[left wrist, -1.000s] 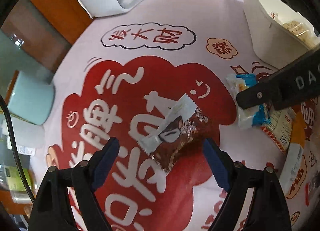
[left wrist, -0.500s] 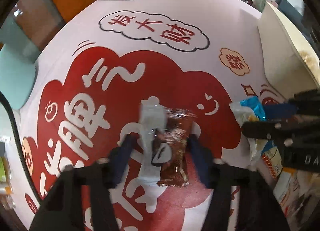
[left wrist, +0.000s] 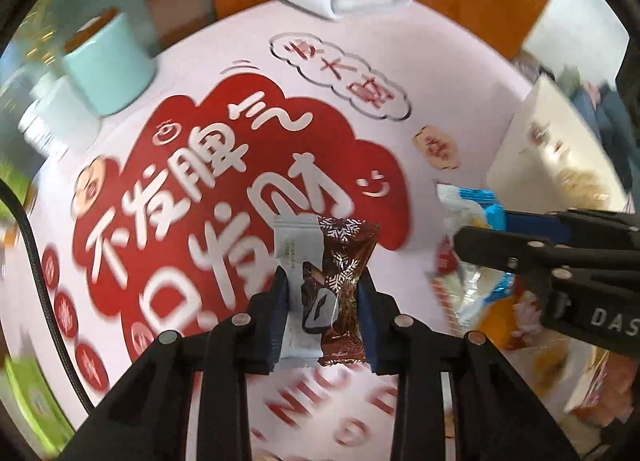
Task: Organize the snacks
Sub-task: 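Grasp the brown chocolate wafer with the left gripper while the right grasps the blue candy, then carry the chocolate wafer and blue candy into the tray and release them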
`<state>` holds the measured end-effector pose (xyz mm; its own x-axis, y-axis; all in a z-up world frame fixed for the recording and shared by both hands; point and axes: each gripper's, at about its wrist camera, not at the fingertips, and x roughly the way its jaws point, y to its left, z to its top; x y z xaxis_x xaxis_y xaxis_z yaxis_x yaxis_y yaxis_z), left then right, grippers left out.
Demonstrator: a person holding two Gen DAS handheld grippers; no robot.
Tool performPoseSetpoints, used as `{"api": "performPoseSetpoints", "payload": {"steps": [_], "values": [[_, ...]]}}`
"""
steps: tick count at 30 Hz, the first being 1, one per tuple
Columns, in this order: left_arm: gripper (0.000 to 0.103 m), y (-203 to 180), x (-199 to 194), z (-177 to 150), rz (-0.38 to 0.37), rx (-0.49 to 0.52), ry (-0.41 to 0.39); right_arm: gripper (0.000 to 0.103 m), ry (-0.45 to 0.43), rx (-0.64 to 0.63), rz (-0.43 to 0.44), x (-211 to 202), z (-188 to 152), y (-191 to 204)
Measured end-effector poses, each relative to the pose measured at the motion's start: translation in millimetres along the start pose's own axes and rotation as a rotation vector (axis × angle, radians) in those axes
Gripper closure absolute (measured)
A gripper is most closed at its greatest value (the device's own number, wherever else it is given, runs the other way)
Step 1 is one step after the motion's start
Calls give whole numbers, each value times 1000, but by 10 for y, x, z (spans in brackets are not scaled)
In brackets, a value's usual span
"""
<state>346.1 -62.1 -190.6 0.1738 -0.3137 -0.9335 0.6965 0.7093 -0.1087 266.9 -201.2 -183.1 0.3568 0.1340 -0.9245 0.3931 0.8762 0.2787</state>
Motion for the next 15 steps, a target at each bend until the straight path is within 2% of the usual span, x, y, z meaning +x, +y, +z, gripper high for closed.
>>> {"api": "performPoseSetpoints", "payload": {"steps": [5,7,12,15], "values": [[73,-341,-478,-305,5,-100,-67,69,-76,-104,28,-443,-217,37],[73,-532,-636,-386,39,-129,-94,69,-96,-135,42,-615,-312,-15],[73,-1082,-1021,-601,94,-211,-165,69,-138,-209,89,-1067,-520,-264],[73,-1425,-1227,-675,82,-289,-198,69,-165,-275,116,-1387,-602,-492]]}}
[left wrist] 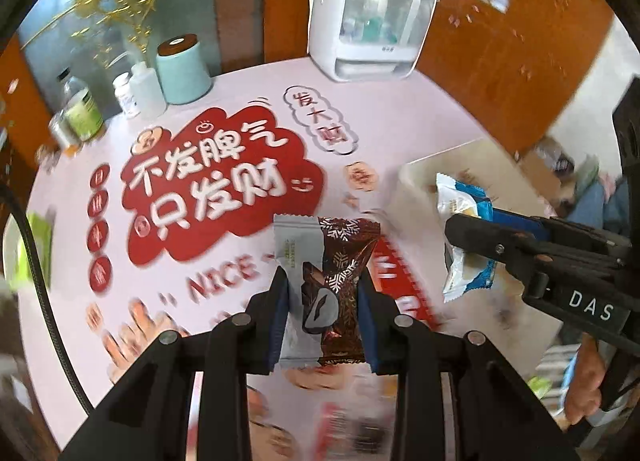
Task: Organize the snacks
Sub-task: 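Carry the chocolate wafer and blue candy into the tray and release them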
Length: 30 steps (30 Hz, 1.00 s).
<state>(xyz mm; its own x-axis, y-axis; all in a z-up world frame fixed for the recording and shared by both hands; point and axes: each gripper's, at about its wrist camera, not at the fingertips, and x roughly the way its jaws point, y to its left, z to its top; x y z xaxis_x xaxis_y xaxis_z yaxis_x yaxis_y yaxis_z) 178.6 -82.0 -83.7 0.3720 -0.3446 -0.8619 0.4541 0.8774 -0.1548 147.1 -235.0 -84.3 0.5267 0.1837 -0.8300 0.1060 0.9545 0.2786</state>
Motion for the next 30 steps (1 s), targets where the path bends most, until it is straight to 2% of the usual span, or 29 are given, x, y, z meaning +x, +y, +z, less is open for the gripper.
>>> {"api": "performPoseSetpoints", "payload": {"steps": [5,10,15,20,30], "values": [[73,-606,-220,-119,-25,-89,-60,69,-72,-129,-2,-647,-138,-408],[73,-1234,-144,-131,-15,-94,-82,69,-129,-157,-51,-1105,-308,-993],[73,-1782,33,-89,-21,-79,-59,69,-122,-108,-83,-1281,-411,-1547],[73,-2161,152,-62,-11,-55,-33,69,-132,-72,-99,-1403,-437,-1896],[72,-2416,243,-44,36,-33,4,69,-132,-76,-90,-1367,-403,-2129]]}}
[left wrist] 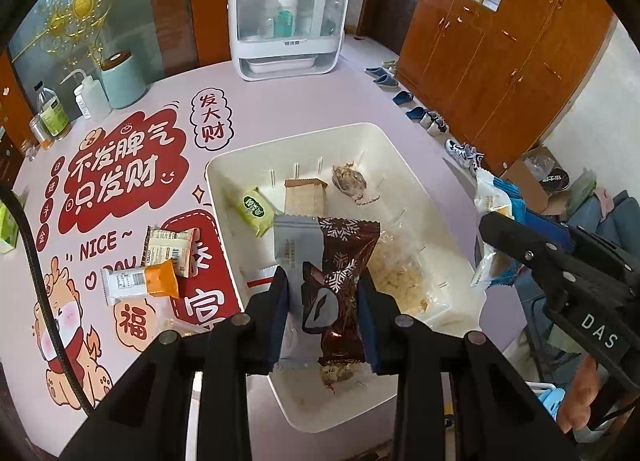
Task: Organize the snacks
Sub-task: 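Carry the chocolate wafer and blue candy into the tray and release them, then withdraw both tools from the tray toward the remaining snacks on the table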
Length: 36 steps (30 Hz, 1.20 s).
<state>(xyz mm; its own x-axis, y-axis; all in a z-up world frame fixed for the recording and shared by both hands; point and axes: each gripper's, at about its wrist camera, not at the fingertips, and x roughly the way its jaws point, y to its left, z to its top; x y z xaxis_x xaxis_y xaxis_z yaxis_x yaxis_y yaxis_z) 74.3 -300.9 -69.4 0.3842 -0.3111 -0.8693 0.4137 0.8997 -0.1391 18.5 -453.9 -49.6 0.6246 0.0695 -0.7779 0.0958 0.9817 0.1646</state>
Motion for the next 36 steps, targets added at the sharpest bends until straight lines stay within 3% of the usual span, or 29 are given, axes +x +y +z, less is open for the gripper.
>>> {"api": "performPoseSetpoints", "payload": {"steps": [8,11,13,14,15,18,36], "values": [[72,9,41,24,14,-16,8,68,25,-25,-7,113,31,-1],[67,29,35,31,17,-29,5,67,36,-33,-13,135,45,-6],[51,50,25,33,14,-42,-1,67,46,-26,-8,153,51,-24],[31,63,20,34,15,-49,-6,65,52,-21,-4,162,55,-33],[18,82,-8,32,19,-62,-22,61,55,-17,-4,167,55,-41],[17,103,-74,37,7,-76,-51,56,48,-14,-9,155,59,-50],[17,190,-145,-37,40,-108,-58,55,39,-24,-1,107,37,1]]}}
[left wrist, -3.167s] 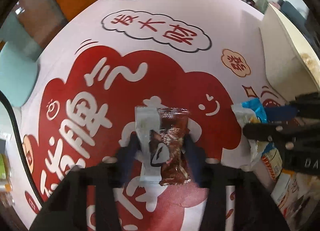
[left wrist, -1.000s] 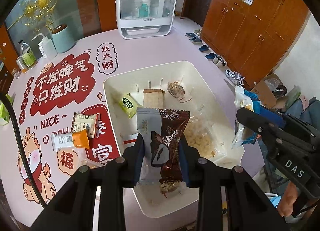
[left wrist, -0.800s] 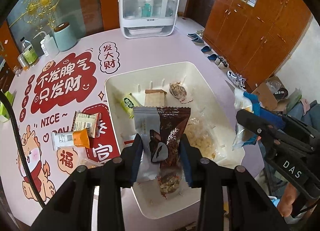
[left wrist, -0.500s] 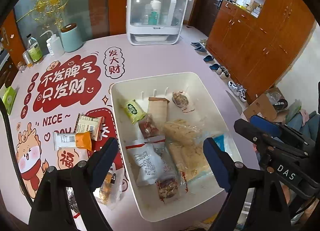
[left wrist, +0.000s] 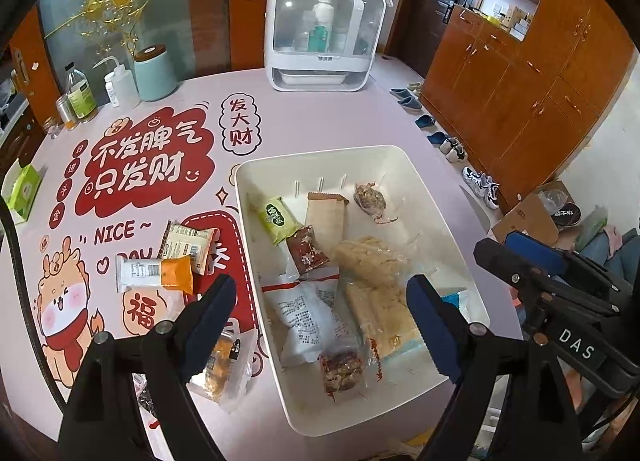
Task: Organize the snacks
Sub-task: 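Withdraw both tools from the tray toward the remaining snacks on the table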
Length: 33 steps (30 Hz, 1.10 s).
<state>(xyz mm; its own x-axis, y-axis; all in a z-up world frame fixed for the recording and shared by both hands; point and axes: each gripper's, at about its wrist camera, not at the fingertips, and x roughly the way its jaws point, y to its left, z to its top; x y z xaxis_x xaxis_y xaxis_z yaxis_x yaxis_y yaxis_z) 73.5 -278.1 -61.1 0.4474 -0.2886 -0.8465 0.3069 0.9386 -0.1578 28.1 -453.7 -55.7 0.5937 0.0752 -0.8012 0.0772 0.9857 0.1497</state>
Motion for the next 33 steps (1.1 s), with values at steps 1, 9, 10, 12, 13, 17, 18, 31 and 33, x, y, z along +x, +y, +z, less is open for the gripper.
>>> {"api": "performPoseSetpoints", "payload": {"steps": [1,9,10,12,13,17,18,31,33], "values": [[17,-3,-13,-8,2,-1,0,55,-1,2,0,-5,-5,2],[17,64,-105,-70,16,-15,-16,56,5,-16,6,-25,-51,78],[17,82,-119,-83,19,-17,-18,56,5,-19,6,-26,-57,94],[17,118,-144,-107,26,-23,-20,56,3,-27,6,-35,-71,134],[17,145,-164,-129,30,-27,-22,56,3,-28,8,-32,-78,149],[17,268,-220,-217,52,-48,-24,56,14,-44,19,0,-110,260],[17,303,-231,-238,58,-55,-24,56,19,-48,25,18,-114,292],[17,1177,-462,-610,159,-221,-13,56,82,-142,102,288,-232,988],[17,1365,-492,-650,170,-248,-15,56,86,-159,107,310,-233,1106]]}}
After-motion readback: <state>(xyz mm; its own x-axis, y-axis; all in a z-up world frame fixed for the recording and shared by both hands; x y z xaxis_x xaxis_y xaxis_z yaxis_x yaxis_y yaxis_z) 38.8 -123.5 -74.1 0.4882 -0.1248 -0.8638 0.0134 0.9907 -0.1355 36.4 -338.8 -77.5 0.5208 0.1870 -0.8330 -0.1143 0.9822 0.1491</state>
